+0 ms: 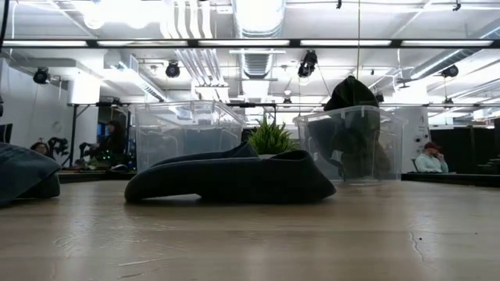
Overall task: Pick & Place hat
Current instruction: Put the right blue cap in the left transparent bin
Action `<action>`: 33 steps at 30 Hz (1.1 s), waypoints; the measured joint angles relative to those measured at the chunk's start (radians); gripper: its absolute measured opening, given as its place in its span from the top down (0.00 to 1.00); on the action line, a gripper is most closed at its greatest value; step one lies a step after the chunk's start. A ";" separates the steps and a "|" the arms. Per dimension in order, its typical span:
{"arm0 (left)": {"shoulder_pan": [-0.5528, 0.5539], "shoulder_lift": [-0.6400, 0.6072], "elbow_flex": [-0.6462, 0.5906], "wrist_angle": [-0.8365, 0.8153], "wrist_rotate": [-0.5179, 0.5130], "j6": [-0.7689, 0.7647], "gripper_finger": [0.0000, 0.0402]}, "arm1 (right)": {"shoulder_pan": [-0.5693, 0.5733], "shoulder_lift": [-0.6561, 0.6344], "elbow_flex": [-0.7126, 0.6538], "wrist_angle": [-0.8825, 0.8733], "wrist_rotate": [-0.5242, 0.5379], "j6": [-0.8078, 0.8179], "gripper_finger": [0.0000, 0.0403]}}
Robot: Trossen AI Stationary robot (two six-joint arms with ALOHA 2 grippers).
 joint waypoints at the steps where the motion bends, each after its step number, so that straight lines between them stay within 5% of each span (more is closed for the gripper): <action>1: 0.000 0.000 0.000 0.002 0.005 0.000 0.58 | 0.000 -0.003 0.000 0.000 0.000 0.000 0.97; 18: 0.000 0.000 0.000 0.091 0.043 0.103 0.60 | -0.010 0.014 0.000 0.029 0.067 -0.010 0.97; 33: 0.004 0.005 0.001 0.093 0.043 0.218 0.88 | -0.034 0.051 0.002 0.029 0.059 0.020 0.97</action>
